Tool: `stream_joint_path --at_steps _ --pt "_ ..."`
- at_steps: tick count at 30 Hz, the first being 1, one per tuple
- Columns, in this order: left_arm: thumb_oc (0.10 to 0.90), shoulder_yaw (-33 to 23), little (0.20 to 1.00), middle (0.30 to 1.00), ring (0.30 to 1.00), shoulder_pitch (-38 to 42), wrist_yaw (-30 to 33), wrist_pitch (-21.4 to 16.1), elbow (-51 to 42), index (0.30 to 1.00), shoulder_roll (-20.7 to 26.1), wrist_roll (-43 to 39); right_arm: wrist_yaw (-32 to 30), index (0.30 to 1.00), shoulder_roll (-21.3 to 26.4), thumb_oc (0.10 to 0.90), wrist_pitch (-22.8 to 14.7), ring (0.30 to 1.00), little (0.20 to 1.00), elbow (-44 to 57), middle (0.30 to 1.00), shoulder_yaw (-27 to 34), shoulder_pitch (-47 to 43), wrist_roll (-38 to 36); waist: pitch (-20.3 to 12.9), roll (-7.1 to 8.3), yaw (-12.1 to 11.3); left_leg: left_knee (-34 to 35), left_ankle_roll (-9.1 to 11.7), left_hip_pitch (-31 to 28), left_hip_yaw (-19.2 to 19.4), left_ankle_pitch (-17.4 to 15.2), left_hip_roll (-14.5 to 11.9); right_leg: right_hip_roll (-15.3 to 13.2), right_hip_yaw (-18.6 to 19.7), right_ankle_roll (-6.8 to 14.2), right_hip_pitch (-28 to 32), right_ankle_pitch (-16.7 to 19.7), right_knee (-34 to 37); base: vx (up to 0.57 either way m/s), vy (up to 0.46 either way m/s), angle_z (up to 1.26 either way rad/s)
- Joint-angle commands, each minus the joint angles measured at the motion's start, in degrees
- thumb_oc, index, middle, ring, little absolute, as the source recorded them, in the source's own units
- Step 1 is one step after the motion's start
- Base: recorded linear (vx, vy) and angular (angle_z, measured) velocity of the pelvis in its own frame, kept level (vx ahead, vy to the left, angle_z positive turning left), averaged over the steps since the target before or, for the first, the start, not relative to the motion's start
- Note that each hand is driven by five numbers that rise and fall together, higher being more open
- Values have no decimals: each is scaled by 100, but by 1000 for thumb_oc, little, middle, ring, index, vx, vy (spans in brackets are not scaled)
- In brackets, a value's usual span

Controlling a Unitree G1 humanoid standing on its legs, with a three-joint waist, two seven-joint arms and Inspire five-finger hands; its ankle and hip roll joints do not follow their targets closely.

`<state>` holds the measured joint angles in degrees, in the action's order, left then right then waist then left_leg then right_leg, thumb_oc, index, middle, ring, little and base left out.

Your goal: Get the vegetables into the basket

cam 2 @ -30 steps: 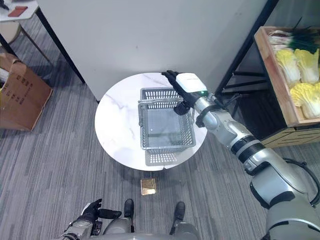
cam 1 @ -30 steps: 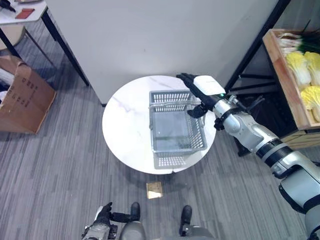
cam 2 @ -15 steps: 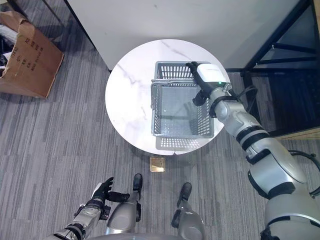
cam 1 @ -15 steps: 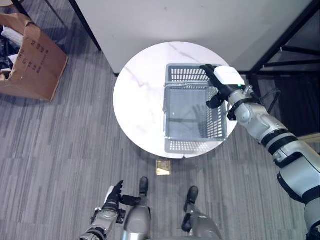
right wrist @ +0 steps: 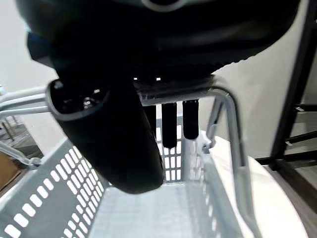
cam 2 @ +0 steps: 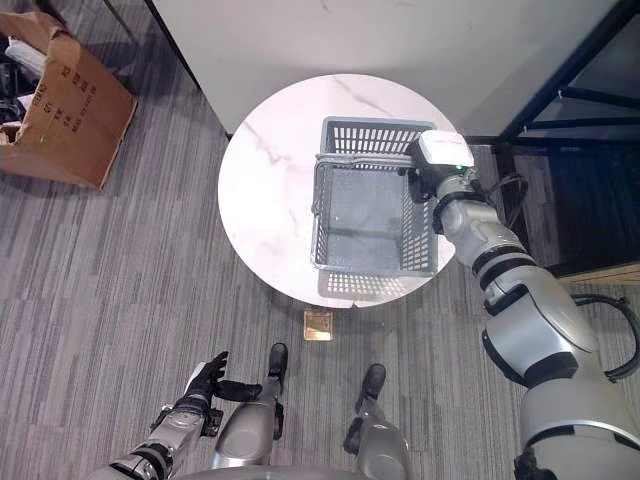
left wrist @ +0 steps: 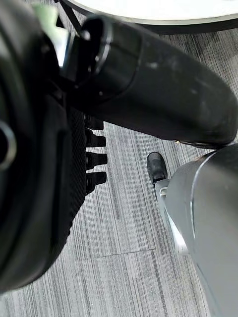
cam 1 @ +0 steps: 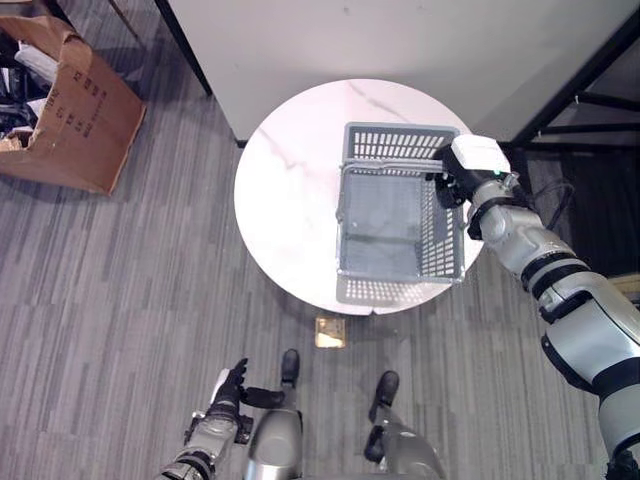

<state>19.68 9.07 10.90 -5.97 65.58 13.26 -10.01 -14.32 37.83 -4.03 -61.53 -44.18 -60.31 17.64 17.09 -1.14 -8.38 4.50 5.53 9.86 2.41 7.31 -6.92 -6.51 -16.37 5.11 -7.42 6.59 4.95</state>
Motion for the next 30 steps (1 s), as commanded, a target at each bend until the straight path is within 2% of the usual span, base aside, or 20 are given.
stream_joint_path --at_steps 1,8,10,11,14,18,20,24,26,28,30 --pt "900 392 1000 1000 1000 -208 96 66 355 1000 155 202 -230 300 55 400 -22 300 300 -139 300 -105 -582 1 -195 210 3 50 186 -52 98 60 -2 -378 462 478 -122 352 5 -26 33 1" --pt "900 352 1000 1000 1000 -270 18 134 402 1000 111 417 -127 300 407 400 -98 300 300 549 300 37 -166 -56 -297 210 127 50 147 -249 166 -43 38 -422 534 498 -17 358 5 -6 19 -1" --pt "900 230 1000 1000 1000 -342 -30 184 403 1000 100 509 -89 300 688 400 -173 300 300 1610 300 213 97 -156 -379 248 238 50 128 -365 255 -97 39 -436 585 506 38 363 5 -5 27 -8" --pt "900 235 1000 1000 1000 -345 -30 184 401 1000 102 510 -84 300 695 400 -166 300 300 1626 300 224 111 -154 -378 249 231 50 128 -370 257 -98 39 -436 588 507 42 363 5 14 26 -15" --pt "900 -45 1000 1000 1000 -505 -66 277 497 1000 99 674 25 300 1138 400 -319 300 300 3156 300 636 700 -311 -528 295 395 50 107 -604 382 -181 33 -441 654 522 174 353 5 40 27 -18" --pt "900 -206 1000 1000 1000 -626 -100 325 546 1000 103 845 141 300 1413 400 -471 300 300 4022 300 1107 1346 -467 -642 307 483 50 107 -746 467 -235 9 -447 689 536 268 329 5 21 13 -11" --pt "900 -383 1000 1000 1000 -714 -147 366 643 1000 103 1016 350 300 1711 400 -611 300 300 4756 300 1507 1936 -625 -752 302 590 50 101 -881 559 -285 2 -440 730 545 338 312 5 22 11 -16" --pt "900 -660 1000 1000 1000 -835 -231 386 725 1000 158 1215 585 300 2189 400 -817 300 300 5672 300 2116 2813 -669 -895 279 731 50 96 -1079 691 -344 -14 -428 797 567 436 296 5 31 7 -25" --pt "900 -776 1000 1000 1000 -881 -253 375 710 1000 173 1265 591 300 2451 400 -864 300 300 5939 300 2427 3272 -433 -957 283 817 50 84 -1164 763 -373 -20 -420 847 579 474 294 5 22 5 -28" --pt "900 -799 1000 1000 1000 -905 -266 368 699 1000 170 1281 618 300 2493 400 -890 300 300 6132 300 2736 3694 -378 -988 285 840 50 73 -1210 793 -390 -22 -422 867 584 498 291 5 21 13 -23" --pt "900 -903 1000 1000 1000 -955 -372 326 589 1000 137 1238 635 300 2521 400 -949 300 300 6374 300 3286 4438 -292 -1014 280 981 50 27 -1309 861 -439 16 -435 939 598 531 269 -14 40 52 -24"
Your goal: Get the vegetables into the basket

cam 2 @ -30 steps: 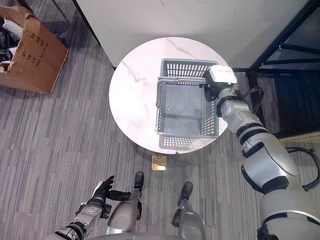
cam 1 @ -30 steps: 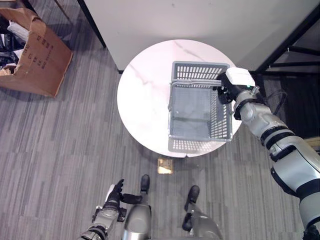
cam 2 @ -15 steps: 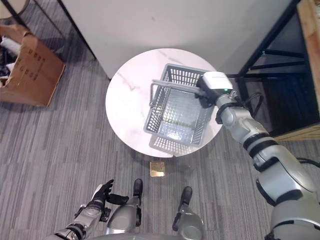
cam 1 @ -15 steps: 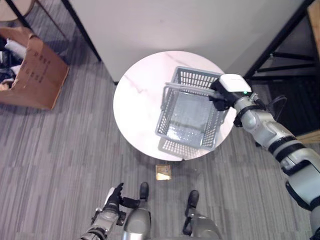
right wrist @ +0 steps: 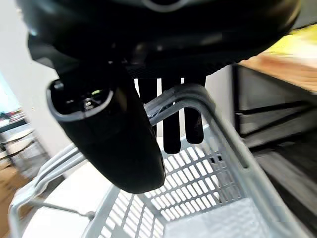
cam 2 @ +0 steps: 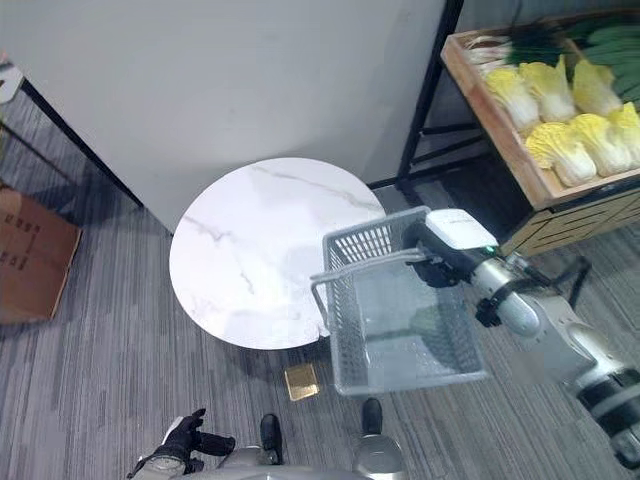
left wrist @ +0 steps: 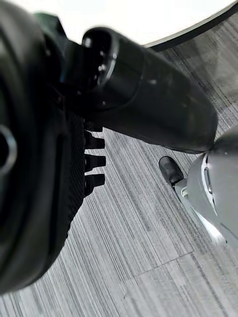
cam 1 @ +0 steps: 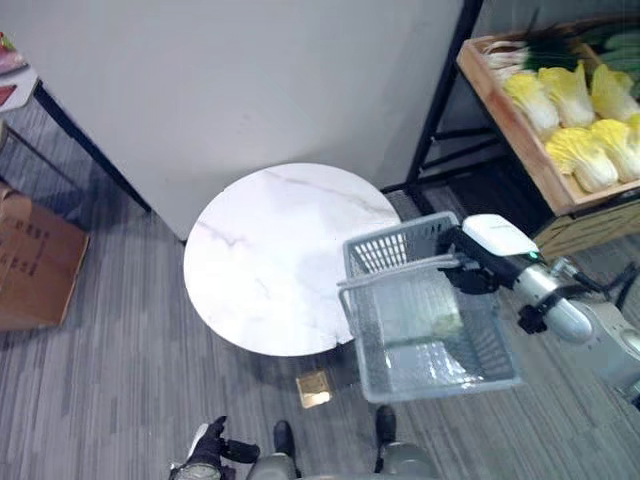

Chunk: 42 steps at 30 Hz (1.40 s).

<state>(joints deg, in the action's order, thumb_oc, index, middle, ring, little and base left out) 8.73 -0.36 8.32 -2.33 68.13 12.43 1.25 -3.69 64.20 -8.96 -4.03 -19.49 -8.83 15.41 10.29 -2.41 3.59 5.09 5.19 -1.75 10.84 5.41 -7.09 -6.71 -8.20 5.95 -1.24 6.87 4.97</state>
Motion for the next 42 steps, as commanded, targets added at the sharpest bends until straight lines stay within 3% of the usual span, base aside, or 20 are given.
stream_joint_path --at_steps 1,3,6,8,9,14,15,16,17,20,25,30,35,38,39,40,41,42 --pt "900 211 1000 1000 1000 -34 -159 -56 291 1000 220 97 -416 300 -147 400 -461 300 300 658 300 987 -491 -70 -329 413 -209 -9 44 -195 47 -270 51 -425 150 521 -78 235 -31 28 103 -19" --pt "900 200 1000 1000 1000 -106 -402 -172 -95 1000 297 -90 -490 300 -397 400 -460 300 300 616 300 1583 165 -90 -193 448 -46 -395 -55 -152 193 -477 135 -506 358 560 -216 225 -293 -27 144 -36" --pt "900 284 1000 1000 1000 -135 -630 -276 -397 1000 454 -227 -525 300 -814 400 -441 300 300 510 300 2034 664 -246 -109 475 117 -329 -182 -204 402 -552 270 -581 605 718 -484 341 -551 -65 185 -48" --pt "900 212 1000 1000 1000 -132 -688 -308 -504 1000 540 -307 -554 300 -1005 400 -421 300 300 464 300 2277 933 -268 -63 526 238 -219 -241 -259 551 -559 375 -642 782 857 -650 679 -549 -91 150 -39" --pt "900 159 1000 1000 1000 -84 -649 -320 -535 1000 621 -299 -603 300 -1129 400 -379 300 300 382 300 2344 961 -199 15 547 326 -171 -253 -270 710 -554 411 -625 932 905 -815 1025 -522 -178 114 -68" --pt "900 135 1000 1000 1000 60 -621 -323 -613 1000 844 -223 -706 300 -1305 400 -349 300 300 286 300 2433 1010 -148 122 479 274 -40 -281 -140 1140 -414 279 -752 229 819 -923 662 -829 -156 55 -68" --pt "900 77 1000 1000 1000 42 -627 -322 -687 1000 925 -238 -684 300 -1296 400 -350 300 300 257 300 2437 1026 -106 88 446 185 -18 -261 -57 1372 -325 167 -875 -370 727 -765 407 -1078 -186 43 -49" --pt "900 60 1000 1000 1000 14 -642 -321 -770 1000 968 -263 -674 300 -1273 400 -344 300 300 249 300 2427 1026 -73 79 428 144 -27 -272 -44 1489 -300 131 -938 -602 698 -673 280 -1291 -104 67 -71" --pt "900 45 1000 1000 1000 -19 -652 -321 -800 1000 988 -289 -663 300 -1260 400 -353 300 300 262 300 2424 1018 -77 34 410 120 -30 -219 -80 1467 -418 117 -944 -606 747 -564 134 -1302 -30 44 -76" --pt "900 48 1000 1000 1000 -76 -705 -311 -848 1000 1013 -325 -635 300 -1272 400 -351 300 300 212 300 2333 950 -62 -26 452 24 -65 -214 -89 1725 -378 87 -1018 -797 759 -359 39 -1499 -29 -18 -54" --pt "900 -28 1000 1000 1000 -129 -791 -290 -852 1000 1011 -361 -610 300 -1286 400 -347 300 300 256 300 2234 908 -37 -90 512 -66 -125 -109 -151 2133 -274 14 -881 -1092 777 -117 37 -962 -4 -113 -57" --pt "900 -32 1000 1000 1000 -102 -818 -285 -785 1000 945 -316 -584 300 -1226 400 -348 300 300 355 300 2326 1052 -9 -68 427 40 -203 46 -145 2210 -150 -176 -631 -1040 660 -52 -153 -632 27 -145 -30" --pt "900 -38 1000 1000 1000 -15 -789 -266 -700 1000 794 -362 -563 300 -1168 400 -365 300 300 522 300 2559 1348 -42 57 202 228 -221 304 -141 2250 150 -504 -330 -893 469 -85 -361 -603 33 -198 -20" --pt "900 -47 1000 1000 1000 29 -768 -249 -711 1000 740 -373 -590 300 -1135 400 -362 300 300 542 300 2651 1454 0 97 155 276 -416 421 -107 2254 171 -686 -209 -864 383 -54 -426 -555 52 -217 -19" --pt "900 -68 1000 1000 1000 55 -740 -260 -750 1000 721 -413 -634 300 -1111 400 -374 300 300 535 300 2655 1458 41 159 178 266 -907 520 17 2127 152 -861 -103 -790 284 5 -499 -496 73 -207 -16" --pt "900 -68 1000 1000 1000 47 -718 -283 -840 1000 712 -486 -637 300 -1072 400 -379 300 300 504 300 2634 1433 37 214 167 207 -1042 546 92 1805 206 -851 -33 -697 250 49 -521 -451 12 -247 -13" --pt "900 -86 1000 1000 1000 48 -686 -294 -881 1000 689 -560 -639 300 -1042 400 -383 300 300 460 300 2574 1369 34 278 176 112 -1064 446 252 1426 340 -742 8 -652 177 -6 -437 -448 -15 -113 -29" --pt "900 -85 1000 1000 1000 50 -668 -298 -903 1000 654 -634 -659 300 -1016 400 -385 300 300 407 300 2533 1305 38 287 206 13 -962 367 432 892 240 -526 8 -525 177 -27 -423 -414 -47 -72 -50"
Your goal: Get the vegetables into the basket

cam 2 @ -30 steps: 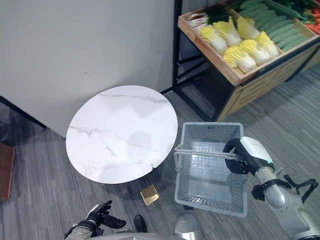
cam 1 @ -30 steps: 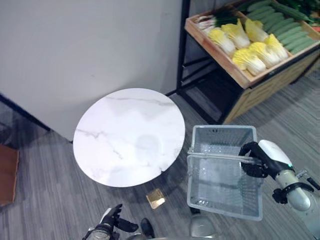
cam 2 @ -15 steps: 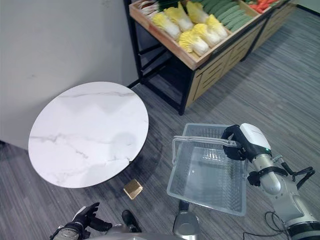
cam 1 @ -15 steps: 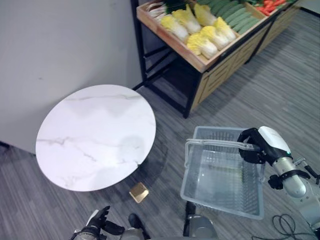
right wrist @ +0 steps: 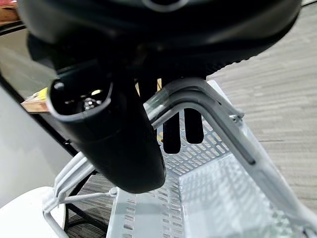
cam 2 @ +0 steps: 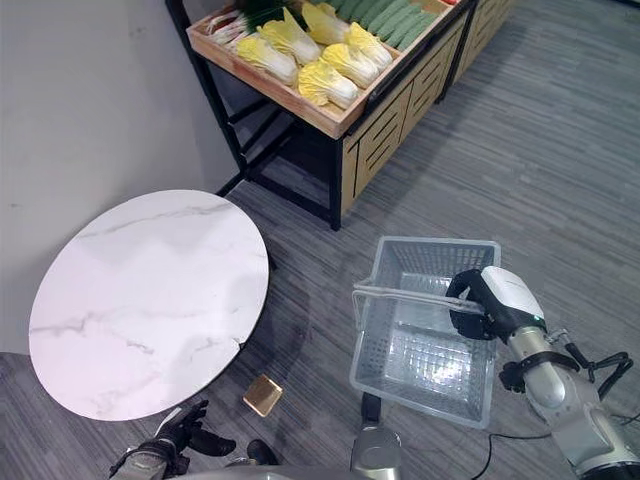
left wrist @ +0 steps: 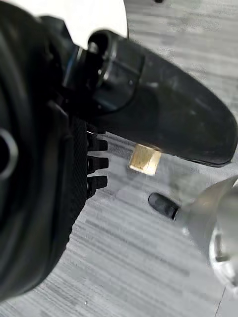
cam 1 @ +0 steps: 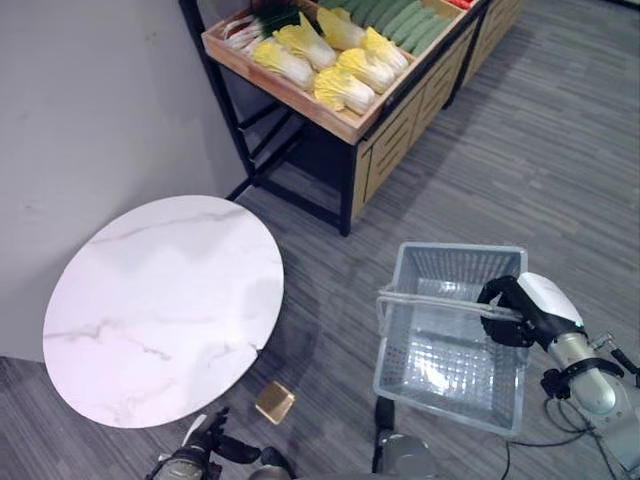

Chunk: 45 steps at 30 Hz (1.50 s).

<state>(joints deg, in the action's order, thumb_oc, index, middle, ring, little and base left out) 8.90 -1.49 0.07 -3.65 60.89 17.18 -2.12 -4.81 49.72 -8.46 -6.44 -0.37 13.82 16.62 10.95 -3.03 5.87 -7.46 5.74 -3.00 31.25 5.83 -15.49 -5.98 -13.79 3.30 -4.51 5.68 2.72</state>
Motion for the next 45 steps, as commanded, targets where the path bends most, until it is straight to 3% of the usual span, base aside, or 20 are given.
stream_joint_path --at_steps 1,3,4,5,7,12,15,16,20,22,23,24,26,30,35,40,42,43,45 --pt "900 -105 1000 1000 1000 165 158 -165 -179 1000 181 -298 -549 300 432 400 -438 300 300 643 300 615 -969 -84 196 272 -202 299 301 595 -1158 216 324 -74 23 443 268 -291 -186 46 -60 -77" --pt "900 -95 1000 1000 1000 162 192 -181 -182 1000 162 -370 -545 300 471 400 -439 300 300 594 300 535 -1090 -108 223 335 -313 513 184 784 -1823 10 592 -58 295 454 237 -254 -136 78 -53 -85" --pt "900 -66 1000 1000 1000 172 237 -199 -160 1000 181 -382 -558 300 479 400 -455 300 300 518 300 404 -1255 -172 226 360 -418 710 167 971 -2373 93 700 -5 559 448 170 -214 -132 82 -30 -77" --pt "900 -68 1000 1000 1000 171 237 -199 -159 1000 181 -382 -559 300 479 400 -457 300 300 513 300 397 -1262 -173 221 362 -414 716 167 973 -2375 96 703 -8 557 449 165 -220 -135 110 -6 -70" --pt "900 -19 1000 1000 1000 230 256 -206 -94 1000 211 -403 -533 300 511 400 -491 300 300 429 300 171 -1469 -221 265 367 -554 784 165 1159 -3077 167 967 79 861 426 152 -251 -180 103 39 -70" --pt "900 9 1000 1000 1000 290 229 -176 26 1000 190 -379 -455 300 466 400 -431 300 300 460 300 197 -1387 -243 231 345 -466 951 54 927 -2794 74 1041 15 1076 470 84 -278 -232 46 181 -68" --pt "900 32 1000 1000 1000 336 218 -163 96 1000 178 -328 -458 300 326 400 -389 300 300 437 300 138 -1443 -223 233 394 -390 958 -103 812 -2519 -71 1134 -76 1366 569 -57 -203 -316 5 229 -38" --pt "900 18 1000 1000 1000 321 212 -153 127 1000 183 -282 -448 300 172 400 -372 300 300 407 300 92 -1464 -227 211 433 -351 954 -214 734 -2293 -178 1186 -135 1538 693 -159 -94 -339 12 211 -58" --pt "900 -17 1000 1000 1000 295 204 -142 146 1000 227 -217 -460 300 48 400 -328 300 300 338 300 72 -1475 -168 183 469 -375 953 -304 608 -1989 -284 1193 -155 1630 799 -322 -65 -577 9 136 -67" --pt "900 -79 1000 1000 1000 252 214 -130 115 1000 308 -184 -514 300 -55 400 -312 300 300 335 300 83 -1493 -112 211 483 -460 972 -342 428 -1646 -354 1122 -274 1027 828 -468 -42 -973 -10 97 -66" --pt "900 -79 1000 1000 1000 254 214 -129 113 1000 310 -184 -513 300 -57 400 -311 300 300 338 300 85 -1493 -112 200 486 -468 976 -342 446 -1638 -337 1120 -270 1034 823 -487 -20 -962 -1 17 -60" --pt "900 -86 1000 1000 1000 218 189 -127 45 1000 339 -186 -506 300 -80 400 -302 300 300 340 300 91 -1503 -139 176 466 -498 1025 -310 358 -1494 -328 1085 -413 557 789 -451 21 -991 0 -14 -81" --pt "900 -122 1000 1000 1000 184 173 -118 47 1000 349 -210 -511 300 -78 400 -277 300 300 333 300 87 -1506 -120 135 488 -496 1059 -280 278 -1379 -325 1075 -468 327 770 -414 97 -814 24 -30 -60" --pt "900 -124 1000 1000 1000 195 160 -113 45 1000 336 -202 -506 300 -85 400 -260 300 300 388 300 126 -1433 -100 93 482 -463 1029 -230 286 -1384 -336 1062 -434 365 745 -381 160 -572 27 -72 -28" --pt "900 -73 1000 1000 1000 214 106 -104 33 1000 249 -172 -495 300 30 400 -284 300 300 608 300 307 -1208 -85 10 374 -372 915 10 242 -1408 -240 800 -146 275 589 -112 35 -198 78 -231 -6" --pt "900 -3 1000 1000 1000 278 95 -82 -40 1000 210 -173 -536 300 154 400 -334 300 300 627 300 388 -1141 -105 73 312 -320 258 196 416 -1493 -190 589 -13 211 435 19 -106 -183 20 -152 2" --pt "900 3 1000 1000 1000 245 98 -80 -98 1000 187 -225 -526 300 222 400 -333 300 300 580 300 375 -1156 -95 117 279 -353 39 223 497 -1744 -149 607 43 230 391 131 -146 -141 70 -103 13" --pt "900 57 1000 1000 1000 241 113 -78 -63 1000 138 -267 -538 300 290 400 -311 300 300 441 300 316 -1253 -138 136 274 -451 313 123 766 -2240 -192 869 9 333 404 129 -183 -159 77 -30 6" --pt "900 85 1000 1000 1000 233 147 -88 -42 1000 124 -240 -546 300 310 400 -303 300 300 375 300 271 -1290 -152 120 276 -490 514 76 979 -2410 -91 952 -15 405 432 122 -173 -174 106 31 8"
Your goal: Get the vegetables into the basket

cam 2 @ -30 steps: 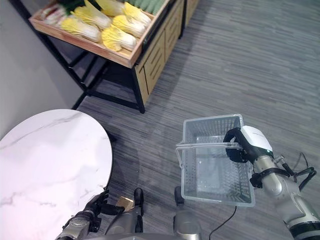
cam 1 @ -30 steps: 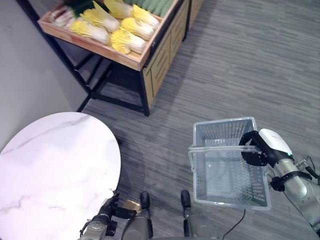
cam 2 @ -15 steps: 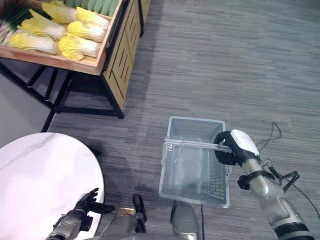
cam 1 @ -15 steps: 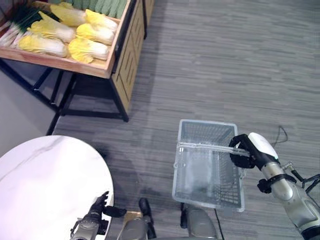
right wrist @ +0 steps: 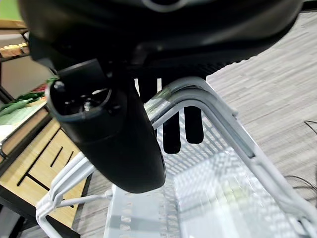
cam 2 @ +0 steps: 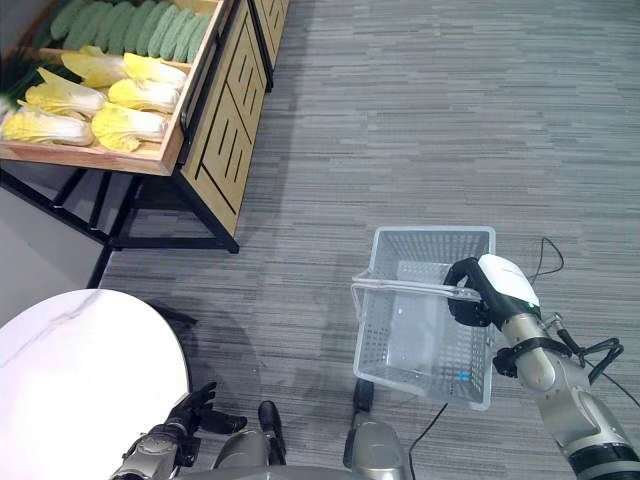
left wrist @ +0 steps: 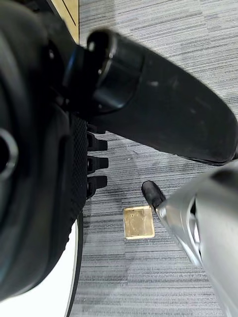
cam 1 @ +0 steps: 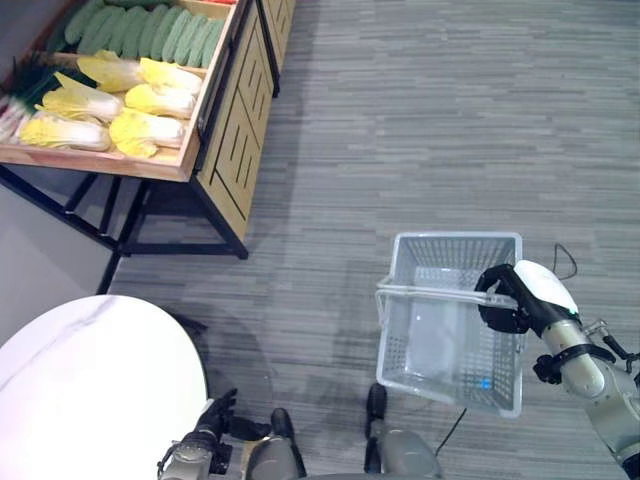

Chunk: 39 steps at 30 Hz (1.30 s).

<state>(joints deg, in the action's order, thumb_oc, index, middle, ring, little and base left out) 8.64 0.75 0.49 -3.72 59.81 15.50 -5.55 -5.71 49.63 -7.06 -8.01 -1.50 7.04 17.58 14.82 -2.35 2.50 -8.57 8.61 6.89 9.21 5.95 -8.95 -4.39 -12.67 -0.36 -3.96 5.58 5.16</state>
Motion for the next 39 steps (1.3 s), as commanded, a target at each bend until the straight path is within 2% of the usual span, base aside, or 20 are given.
stream_joint_path --at_steps 1,4,6,14,15,18,19,21,23,24,30,34,35,37,39 --pt "900 120 1000 1000 1000 8 110 -83 75 1000 290 107 -454 300 317 400 -448 300 300 508 300 356 -619 -244 -270 226 -174 616 -209 43 -260 -84 315 -181 321 800 66 -165 -425 84 39 0" --pt "900 118 1000 1000 1000 -43 97 -79 102 1000 302 143 -391 300 264 400 -423 300 300 450 300 281 -584 -217 -352 222 -199 911 -262 -177 -194 -75 345 -148 440 820 94 -183 -405 110 92 -47" --pt "900 110 1000 1000 1000 -27 102 -55 166 1000 328 166 -378 300 142 400 -377 300 300 387 300 171 -632 -183 -374 266 -205 1141 -404 -374 -57 -97 441 -201 625 856 42 -169 -480 95 215 -48" --pt "900 62 1000 1000 1000 -52 113 -66 170 1000 382 202 -373 300 -65 400 -302 300 300 310 300 75 -708 -94 -348 372 -259 1055 -611 -448 143 -332 604 -371 889 1019 -55 -97 -607 40 162 -19" --pt "900 44 1000 1000 1000 -25 121 -54 213 1000 438 234 -380 300 -168 400 -274 300 300 256 300 26 -749 -55 -305 392 -258 1062 -702 -457 191 -390 669 -423 956 1104 -195 -112 -864 30 221 -21" --pt "900 8 1000 1000 1000 -30 124 -51 194 1000 523 268 -389 300 -241 400 -269 300 300 225 300 -23 -811 -36 -234 393 -259 1118 -807 -543 250 -447 721 -416 995 1184 -407 -120 -1403 36 189 -23" --pt "900 -41 1000 1000 1000 -26 144 -47 190 1000 589 262 -360 300 -281 400 -270 300 300 187 300 -93 -874 -23 -147 388 -278 1086 -867 -629 290 -507 721 -421 977 1232 -613 -24 -1901 75 126 -45" --pt "900 -65 1000 1000 1000 -12 152 -35 169 1000 644 248 -358 300 -301 400 -246 300 300 169 300 -116 -900 -15 -53 404 -229 1010 -885 -750 251 -629 764 -346 1067 1196 -865 121 -1933 157 61 -38" --pt "900 -38 1000 1000 1000 39 156 -44 181 1000 651 276 -374 300 -311 400 -285 300 300 221 300 -63 -895 -83 -33 399 -146 968 -859 -841 156 -758 810 -259 1103 1130 -1022 160 -1423 241 -29 4" --pt "900 -36 1000 1000 1000 94 157 -36 241 1000 640 291 -403 300 -311 400 -318 300 300 234 300 -79 -912 -94 -12 412 -99 928 -846 -904 101 -838 835 -249 1108 1125 -1251 302 -1187 189 -47 18" --pt "900 -17 1000 1000 1000 69 153 -38 239 1000 575 343 -386 300 -266 400 -307 300 300 352 300 17 -709 -54 -92 400 34 835 -765 -1175 -121 -1048 849 -275 962 1127 -1216 472 -969 204 -80 29" --pt "900 57 1000 1000 1000 80 147 -16 224 1000 470 297 -334 300 -124 400 -331 300 300 365 300 65 -641 -134 -234 246 51 575 -533 -1168 -324 -790 605 -74 698 920 -1067 284 -960 234 -195 39" --pt "900 59 1000 1000 1000 80 147 -15 223 1000 467 296 -333 300 -121 400 -332 300 300 364 300 67 -638 -135 -236 238 60 570 -527 -1163 -336 -793 597 -71 685 915 -1065 280 -961 178 -192 8" --pt "900 136 1000 1000 1000 181 161 14 214 1000 428 270 -348 300 73 400 -342 300 300 455 300 144 -571 -122 -237 151 86 150 -329 -1019 -458 -497 418 79 551 709 -971 -8 -1059 271 -280 22" --pt "900 157 1000 1000 1000 223 176 33 182 1000 397 237 -381 300 130 400 -336 300 300 454 300 221 -482 -108 -198 150 106 -376 -226 -827 -437 -254 321 87 502 589 -868 -127 -1094 203 -209 10"
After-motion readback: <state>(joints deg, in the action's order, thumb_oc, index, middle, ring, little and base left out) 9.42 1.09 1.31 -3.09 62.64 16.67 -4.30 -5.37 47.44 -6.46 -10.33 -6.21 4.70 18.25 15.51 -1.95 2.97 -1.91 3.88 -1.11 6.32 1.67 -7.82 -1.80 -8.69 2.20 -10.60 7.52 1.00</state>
